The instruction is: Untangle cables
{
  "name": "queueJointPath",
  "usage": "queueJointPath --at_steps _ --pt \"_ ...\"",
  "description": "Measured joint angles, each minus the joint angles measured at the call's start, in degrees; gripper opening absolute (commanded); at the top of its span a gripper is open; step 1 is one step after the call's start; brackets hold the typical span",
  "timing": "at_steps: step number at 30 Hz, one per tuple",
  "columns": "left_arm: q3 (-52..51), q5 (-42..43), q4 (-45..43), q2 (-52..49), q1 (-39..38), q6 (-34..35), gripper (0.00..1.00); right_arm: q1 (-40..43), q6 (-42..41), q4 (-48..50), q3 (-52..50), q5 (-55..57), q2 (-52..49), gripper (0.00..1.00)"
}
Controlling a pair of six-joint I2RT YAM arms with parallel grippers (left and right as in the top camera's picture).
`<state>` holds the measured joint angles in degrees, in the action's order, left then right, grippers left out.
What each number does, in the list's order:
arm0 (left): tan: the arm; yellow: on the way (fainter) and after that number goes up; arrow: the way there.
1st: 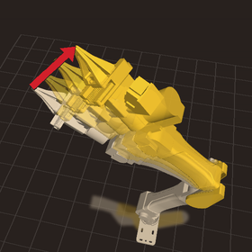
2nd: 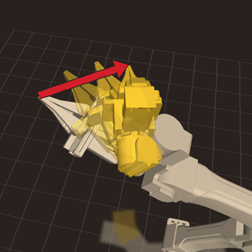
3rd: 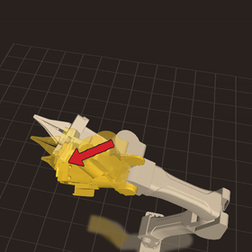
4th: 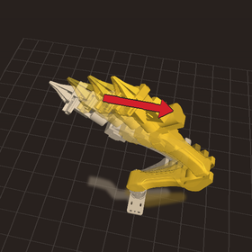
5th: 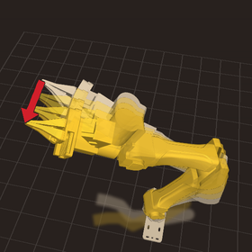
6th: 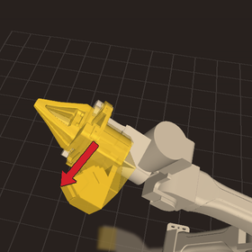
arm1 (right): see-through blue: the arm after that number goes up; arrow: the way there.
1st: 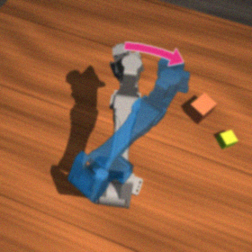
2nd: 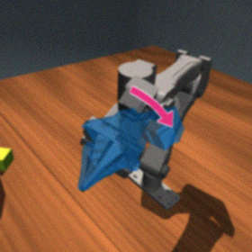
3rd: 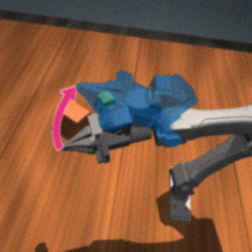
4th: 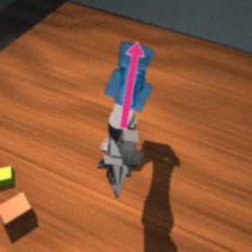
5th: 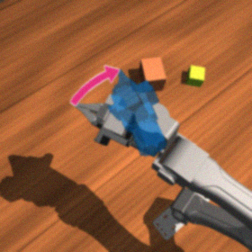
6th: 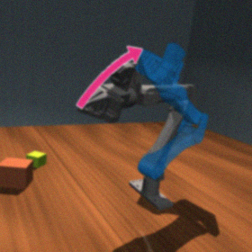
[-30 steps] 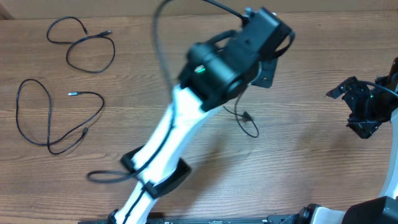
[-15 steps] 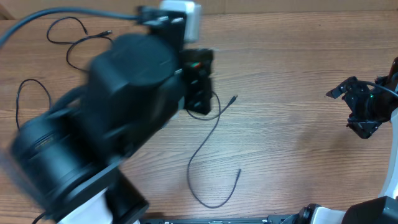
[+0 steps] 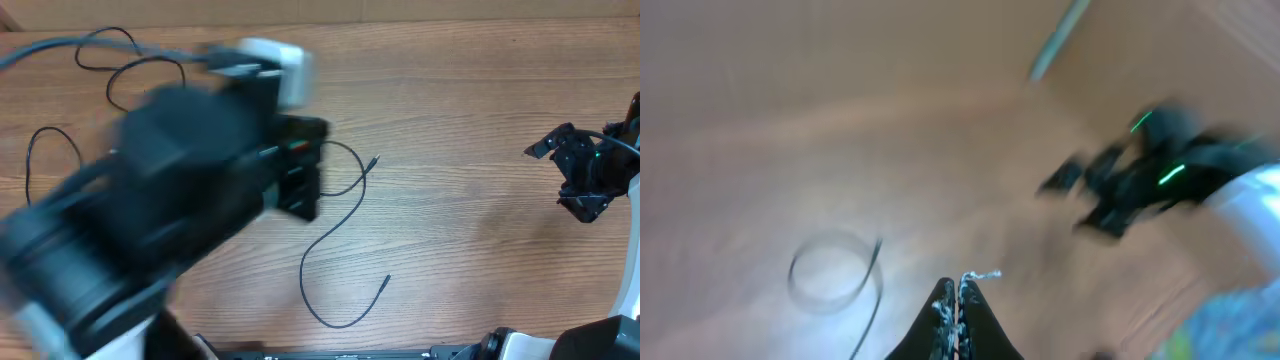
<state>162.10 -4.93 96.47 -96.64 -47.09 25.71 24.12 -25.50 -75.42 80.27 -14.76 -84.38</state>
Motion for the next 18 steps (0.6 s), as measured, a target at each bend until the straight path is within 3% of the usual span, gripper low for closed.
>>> queueJointPath --at_steps 1,5,8,15,18 --pt "-3.2 0.2 0.0 -0.8 0.0 -0.1 0.33 0.0 0.0 0.0 0.0 0.0 0.0 1.0" --pt "-16.0 0.7 -0.3 -4.6 0.0 -1.1 0.24 0.0 0.0 0.0 0.0 0.0 0.0 1.0" --pt "-22.1 0.9 -0.9 -7.8 0.0 -2.5 0.4 0.0 0.0 0.0 0.0 0.0 0.0 1.0" --pt "-27.0 1.3 -0.7 -16.4 0.0 -6.0 0.4 0.0 0.0 0.0 0.0 0.0 0.0 1.0" --pt "-27.4 1.3 -0.7 -21.5 0.0 -7.6 0.58 0.0 0.0 0.0 0.0 0.0 0.0 1.0"
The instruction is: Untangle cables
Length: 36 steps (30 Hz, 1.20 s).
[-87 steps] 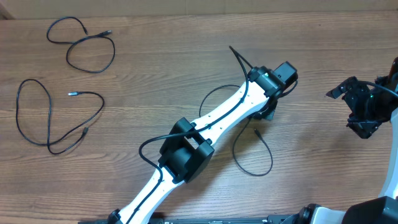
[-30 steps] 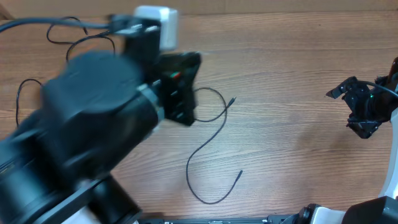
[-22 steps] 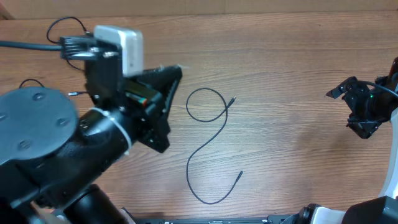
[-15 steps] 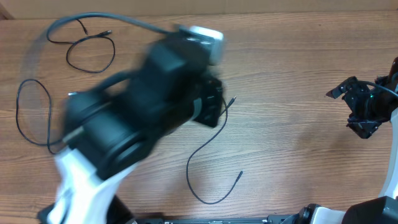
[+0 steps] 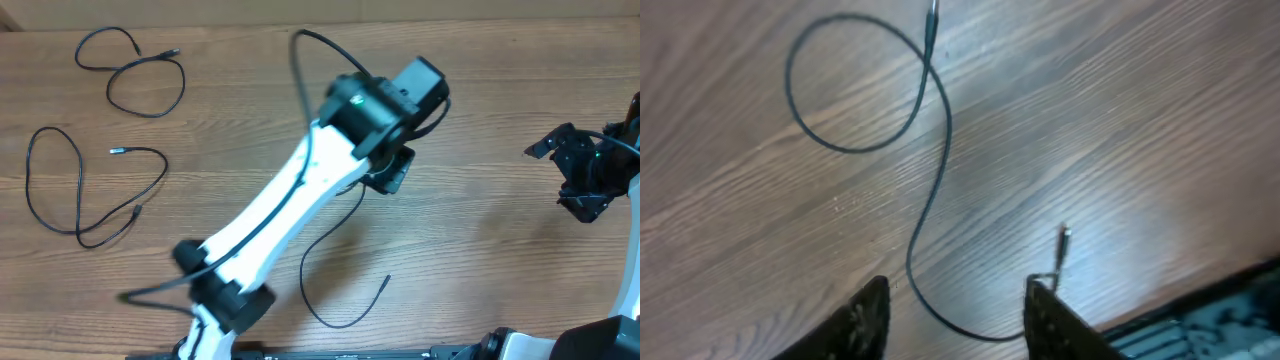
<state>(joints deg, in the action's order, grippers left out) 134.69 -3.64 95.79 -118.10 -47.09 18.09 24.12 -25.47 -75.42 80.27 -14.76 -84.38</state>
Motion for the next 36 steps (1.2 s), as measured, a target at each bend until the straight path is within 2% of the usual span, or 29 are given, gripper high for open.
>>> queueJointPath --at_steps 1,2,4,12,22,30,36 --pt "-0.1 0.0 0.0 -1.6 0.0 -0.5 0.65 0.0 0.0 0.0 0.0 0.0 0.0 1.0" --pt "-0.1 0.0 0.0 -3.1 0.0 -0.9 0.78 0.0 0.0 0.0 0.0 0.0 0.0 1.0" --pt "-0.3 -0.7 0.1 -6.0 0.0 -1.8 0.82 0.0 0.0 0.0 0.0 0.0 0.0 1.0" --pt "-0.5 -3.3 0.8 -13.5 0.0 -2.2 0.83 0.0 0.0 0.0 0.0 0.0 0.0 1.0" --pt "-2.1 -3.7 0.4 -17.8 1.7 -4.7 0.79 0.0 0.0 0.0 0.0 0.0 0.0 1.0" --pt "-9.0 1.6 -4.5 -18.3 8.9 -5.0 0.71 0.0 0.0 0.0 0.0 0.0 0.0 1.0" --pt "-12.6 5.5 -7.4 -18.3 8.3 -4.5 0.67 0.0 0.0 0.0 0.0 0.0 0.0 1.0"
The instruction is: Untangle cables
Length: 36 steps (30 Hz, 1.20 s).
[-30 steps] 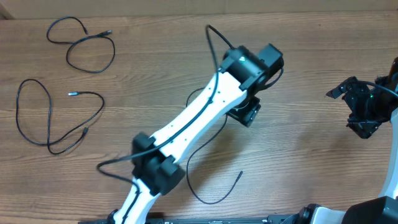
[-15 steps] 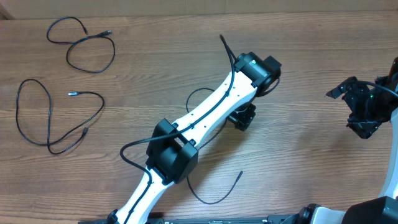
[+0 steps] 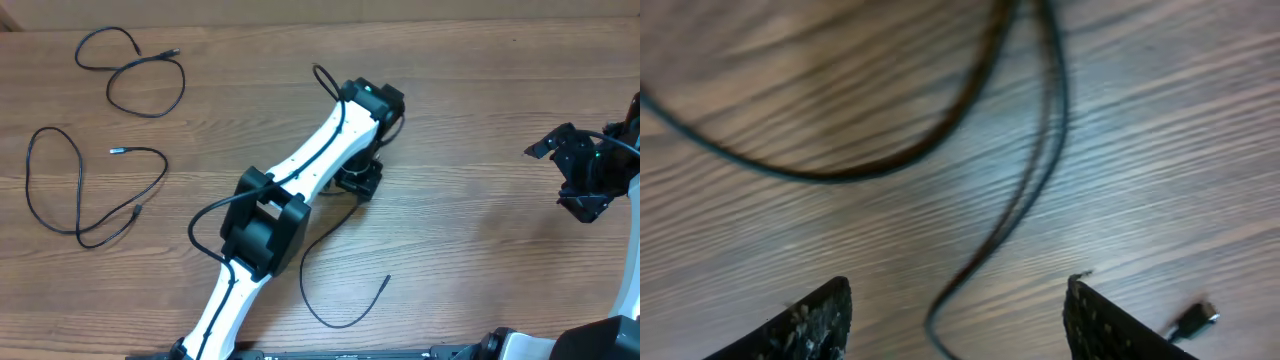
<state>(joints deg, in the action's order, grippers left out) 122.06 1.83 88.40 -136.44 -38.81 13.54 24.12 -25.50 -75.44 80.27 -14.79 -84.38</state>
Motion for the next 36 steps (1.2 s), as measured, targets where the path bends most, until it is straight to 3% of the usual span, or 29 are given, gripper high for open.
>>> queueJointPath --at_steps 11,22,26,30,32,33,34,36 --pt "-0.5 -4.0 5.6 0.1 -7.8 4.2 0.71 0.0 0.0 0.0 0.0 0.0 0.0 1.0" --pt "-6.1 -5.5 7.3 8.6 -6.0 4.3 0.76 0.0 0.0 0.0 0.0 0.0 0.0 1.0" --pt "-15.4 -5.2 -0.7 15.9 -4.9 4.3 0.79 0.0 0.0 0.0 0.0 0.0 0.0 1.0" --pt "-23.7 -2.9 -12.3 18.8 -3.8 4.3 0.76 0.0 0.0 0.0 0.0 0.0 0.0 1.0" --pt "-26.6 -1.5 -17.0 18.6 -3.6 4.3 0.69 0.0 0.0 0.0 0.0 0.0 0.0 1.0" --pt "-28.9 -0.5 -21.3 18.6 -3.6 4.3 0.56 0.0 0.0 0.0 0.0 0.0 0.0 1.0" --pt "-29.2 -0.4 -22.1 18.6 -3.6 4.4 0.51 0.0 0.0 0.0 0.0 0.0 0.0 1.0" --pt "-30.8 -0.1 -25.6 18.4 -3.7 4.3 0.52 0.0 0.0 0.0 0.0 0.0 0.0 1.0"
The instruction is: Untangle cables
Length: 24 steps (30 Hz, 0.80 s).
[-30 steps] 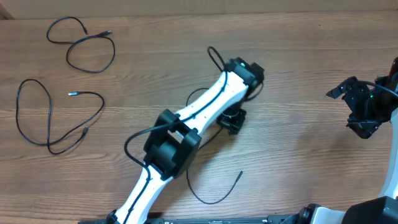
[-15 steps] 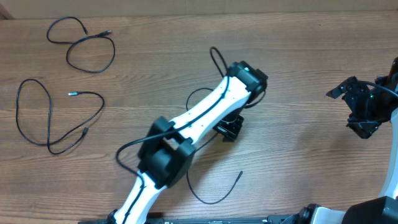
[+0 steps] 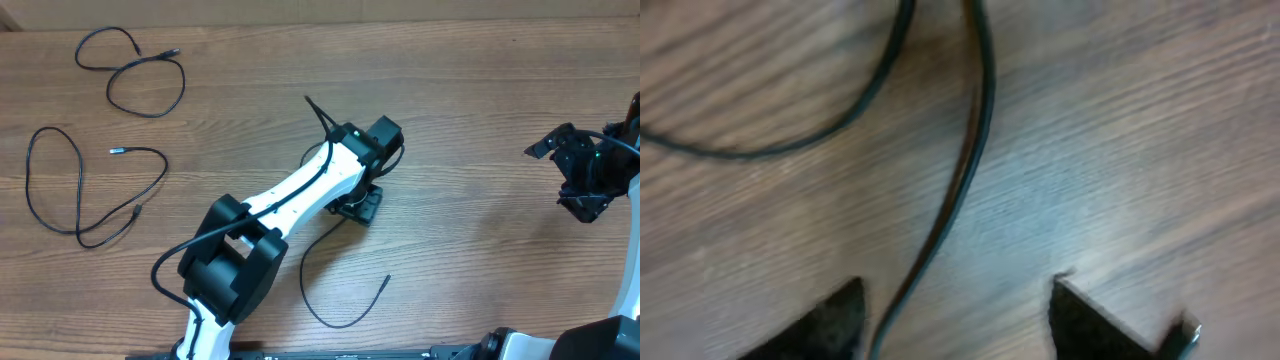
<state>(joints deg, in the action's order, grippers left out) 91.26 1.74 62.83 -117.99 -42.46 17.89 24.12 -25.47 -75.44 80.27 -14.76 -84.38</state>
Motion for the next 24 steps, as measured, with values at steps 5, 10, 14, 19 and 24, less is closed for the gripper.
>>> queueJointPath --at_steps 5,10,14,19,24 --pt "-2.3 -1.3 -2.9 0.0 -0.3 0.6 0.58 0.0 0.0 0.0 0.0 0.0 0.0 1.0" --pt "-4.3 -3.1 -4.5 0.0 -0.3 1.1 0.59 0.0 0.0 0.0 0.0 0.0 0.0 1.0" --pt "-5.4 -3.7 -7.0 0.0 -0.4 1.3 0.59 0.0 0.0 0.0 0.0 0.0 0.0 1.0" --pt "-6.1 -4.0 -10.9 0.0 -1.3 1.5 0.52 0.0 0.0 0.0 0.0 0.0 0.0 1.0" --pt "-8.3 -4.2 -13.4 0.0 -1.8 1.5 0.48 0.0 0.0 0.0 0.0 0.0 0.0 1.0"
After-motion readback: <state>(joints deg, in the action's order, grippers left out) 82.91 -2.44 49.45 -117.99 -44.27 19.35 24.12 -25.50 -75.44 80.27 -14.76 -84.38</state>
